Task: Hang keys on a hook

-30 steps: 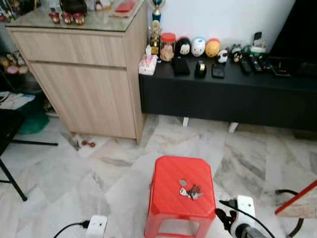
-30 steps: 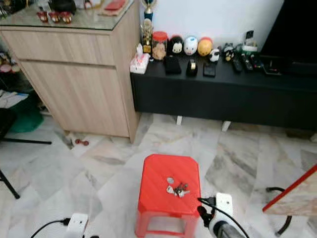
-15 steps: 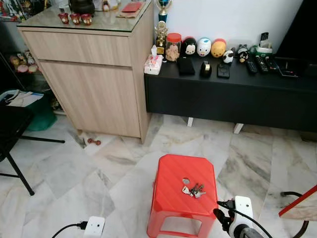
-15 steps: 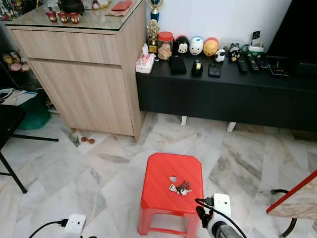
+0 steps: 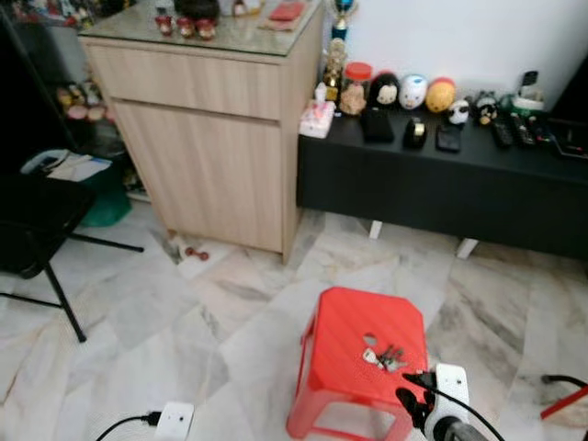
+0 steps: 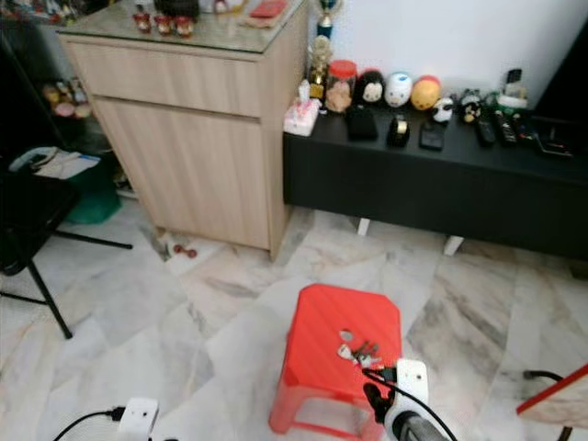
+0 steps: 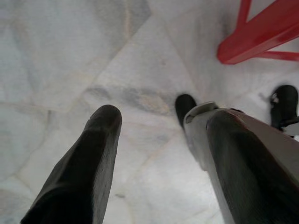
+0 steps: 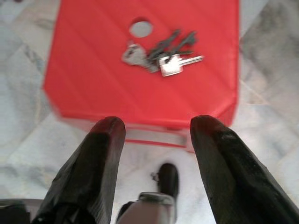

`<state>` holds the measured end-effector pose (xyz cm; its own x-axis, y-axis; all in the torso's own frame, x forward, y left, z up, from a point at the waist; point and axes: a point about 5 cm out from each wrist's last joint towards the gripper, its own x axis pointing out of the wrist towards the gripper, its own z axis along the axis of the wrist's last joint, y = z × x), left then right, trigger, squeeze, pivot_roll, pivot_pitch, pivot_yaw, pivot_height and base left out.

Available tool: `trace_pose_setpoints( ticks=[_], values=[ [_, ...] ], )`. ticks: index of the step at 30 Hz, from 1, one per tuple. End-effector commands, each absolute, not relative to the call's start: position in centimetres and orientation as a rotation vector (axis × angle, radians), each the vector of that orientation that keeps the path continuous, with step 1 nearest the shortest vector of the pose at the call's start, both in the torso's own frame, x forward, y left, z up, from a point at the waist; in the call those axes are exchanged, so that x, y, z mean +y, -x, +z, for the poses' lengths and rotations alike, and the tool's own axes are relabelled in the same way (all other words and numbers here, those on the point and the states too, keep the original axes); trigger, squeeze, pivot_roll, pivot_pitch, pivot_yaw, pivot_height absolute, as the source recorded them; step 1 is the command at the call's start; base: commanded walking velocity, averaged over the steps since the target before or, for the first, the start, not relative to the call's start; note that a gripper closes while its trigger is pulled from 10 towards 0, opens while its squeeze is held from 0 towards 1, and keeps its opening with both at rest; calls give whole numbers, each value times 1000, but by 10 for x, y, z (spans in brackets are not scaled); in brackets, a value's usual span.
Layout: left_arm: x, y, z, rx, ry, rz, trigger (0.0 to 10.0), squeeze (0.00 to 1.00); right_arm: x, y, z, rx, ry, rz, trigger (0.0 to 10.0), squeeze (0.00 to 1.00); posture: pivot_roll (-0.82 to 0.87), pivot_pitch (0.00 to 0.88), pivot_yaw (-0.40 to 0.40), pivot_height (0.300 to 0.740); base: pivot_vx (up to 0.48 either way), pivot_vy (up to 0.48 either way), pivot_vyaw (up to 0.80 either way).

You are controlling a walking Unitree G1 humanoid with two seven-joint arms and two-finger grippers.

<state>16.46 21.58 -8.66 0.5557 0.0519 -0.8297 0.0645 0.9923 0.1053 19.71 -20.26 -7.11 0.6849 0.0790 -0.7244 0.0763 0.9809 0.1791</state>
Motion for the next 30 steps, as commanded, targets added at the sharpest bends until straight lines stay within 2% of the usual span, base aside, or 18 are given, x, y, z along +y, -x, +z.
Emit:
trace_pose_setpoints(
  ticks=[1, 9, 18, 23, 30],
  values=[
    [215, -159, -89, 1004, -121, 0, 10000, 0, -207, -193, -73, 825, -201, -17, 10000, 0, -103, 42, -25, 740, 0, 0, 0],
    [216, -159, -89, 990, -108, 24, 10000, 0, -207, -193, -73, 821, -210, -27, 10000, 0, -102, 40, -24, 740, 0, 171, 0],
    [217, -171, -77, 782, -116, 56, 10000, 0, -207, -193, -73, 820, -214, -41, 10000, 0, -94, 50, -19, 740, 0, 0, 0],
    [216, -174, -72, 690, -19, 86, 10000, 0, -206, -192, -74, 829, -214, -54, 10000, 0, -89, 53, -15, 740, 0, 0, 0],
    [216, -173, -73, 688, -6, 80, 10000, 0, -206, -191, -75, 847, -215, -69, 10000, 0, -90, 56, -11, 740, 0, 0, 0]
  ],
)
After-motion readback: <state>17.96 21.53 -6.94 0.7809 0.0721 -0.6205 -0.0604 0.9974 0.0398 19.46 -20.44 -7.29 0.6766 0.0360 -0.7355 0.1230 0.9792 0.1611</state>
